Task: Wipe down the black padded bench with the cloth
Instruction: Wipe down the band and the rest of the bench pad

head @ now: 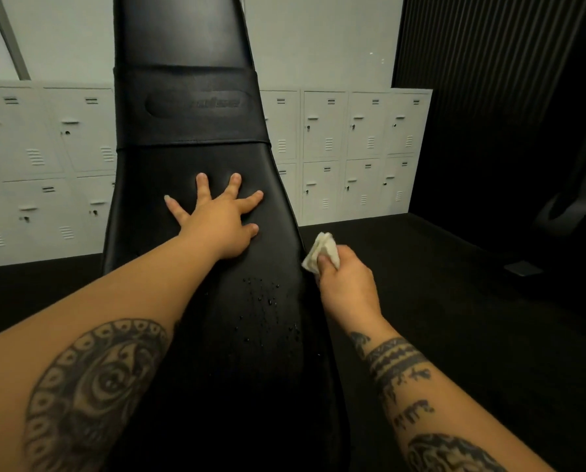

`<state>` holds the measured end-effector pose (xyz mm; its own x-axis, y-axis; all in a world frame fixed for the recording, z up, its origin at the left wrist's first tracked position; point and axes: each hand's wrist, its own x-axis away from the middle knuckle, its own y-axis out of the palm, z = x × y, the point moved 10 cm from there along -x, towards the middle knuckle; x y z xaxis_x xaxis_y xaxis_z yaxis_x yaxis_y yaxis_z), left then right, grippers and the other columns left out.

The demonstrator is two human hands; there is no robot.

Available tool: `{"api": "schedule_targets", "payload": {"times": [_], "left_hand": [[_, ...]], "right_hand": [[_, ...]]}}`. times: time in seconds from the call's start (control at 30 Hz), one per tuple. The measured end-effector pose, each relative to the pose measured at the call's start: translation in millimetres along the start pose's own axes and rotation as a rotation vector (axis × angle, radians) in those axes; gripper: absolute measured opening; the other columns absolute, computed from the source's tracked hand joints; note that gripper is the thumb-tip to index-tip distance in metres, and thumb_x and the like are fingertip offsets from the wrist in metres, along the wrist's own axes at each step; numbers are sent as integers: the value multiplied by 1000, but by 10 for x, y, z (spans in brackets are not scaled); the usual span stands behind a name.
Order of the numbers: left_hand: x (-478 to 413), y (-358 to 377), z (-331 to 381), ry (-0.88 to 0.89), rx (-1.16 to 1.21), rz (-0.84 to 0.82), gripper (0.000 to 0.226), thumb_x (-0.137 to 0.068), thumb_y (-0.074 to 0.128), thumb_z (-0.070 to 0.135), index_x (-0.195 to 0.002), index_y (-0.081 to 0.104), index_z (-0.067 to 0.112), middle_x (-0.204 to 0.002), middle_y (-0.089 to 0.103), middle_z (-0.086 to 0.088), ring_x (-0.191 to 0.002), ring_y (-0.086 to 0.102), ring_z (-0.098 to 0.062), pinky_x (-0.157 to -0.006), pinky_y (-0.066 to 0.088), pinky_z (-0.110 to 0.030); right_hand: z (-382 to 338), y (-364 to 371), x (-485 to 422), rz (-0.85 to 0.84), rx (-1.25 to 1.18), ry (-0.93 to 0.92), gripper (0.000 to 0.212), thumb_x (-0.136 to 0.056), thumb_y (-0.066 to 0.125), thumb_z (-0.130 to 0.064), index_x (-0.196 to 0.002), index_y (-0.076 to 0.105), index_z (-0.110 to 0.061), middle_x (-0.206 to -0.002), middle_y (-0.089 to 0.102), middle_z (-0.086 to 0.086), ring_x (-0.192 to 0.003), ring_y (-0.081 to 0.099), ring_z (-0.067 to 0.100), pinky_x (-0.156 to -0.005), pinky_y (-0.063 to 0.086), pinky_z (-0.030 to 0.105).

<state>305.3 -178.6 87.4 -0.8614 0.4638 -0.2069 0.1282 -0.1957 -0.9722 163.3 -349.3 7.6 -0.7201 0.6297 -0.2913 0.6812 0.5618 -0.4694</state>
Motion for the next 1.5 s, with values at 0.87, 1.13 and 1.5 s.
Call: {"api": "schedule_targets", "payload": {"times": [0.87, 1.13, 1.5], "left_hand": [[1514, -708, -2048, -581, 1236, 929, 15, -101, 58, 37, -92, 66, 27, -82, 63, -1, -73, 59, -15, -60, 44, -28], [450, -92, -1295, -295, 293, 236, 72, -104, 44, 47, -160, 0, 43, -171, -14, 3, -156, -9, -36, -124, 10, -60], [757, -4, -1373, -157, 421, 360, 57, -107, 36, 49, -156, 8, 56, -166, -3, 26, -156, -7, -14, -122, 16, -59]], "right_hand": [[-504, 736, -444, -86, -64, 172, 55, -106, 29, -45, -154, 30, -19, -151, 42, 15, -135, 42, 38, -108, 33, 47], [-494, 648, -404, -93, 9, 101, 62, -101, 30, -60, -153, 33, -27, -146, 48, 13, -132, 45, 39, -104, 38, 49], [-440, 635, -442, -116, -269, 151, 55, -103, 44, -47, -152, 38, -23, -155, 41, 3, -142, 36, 27, -112, 30, 40]]}}
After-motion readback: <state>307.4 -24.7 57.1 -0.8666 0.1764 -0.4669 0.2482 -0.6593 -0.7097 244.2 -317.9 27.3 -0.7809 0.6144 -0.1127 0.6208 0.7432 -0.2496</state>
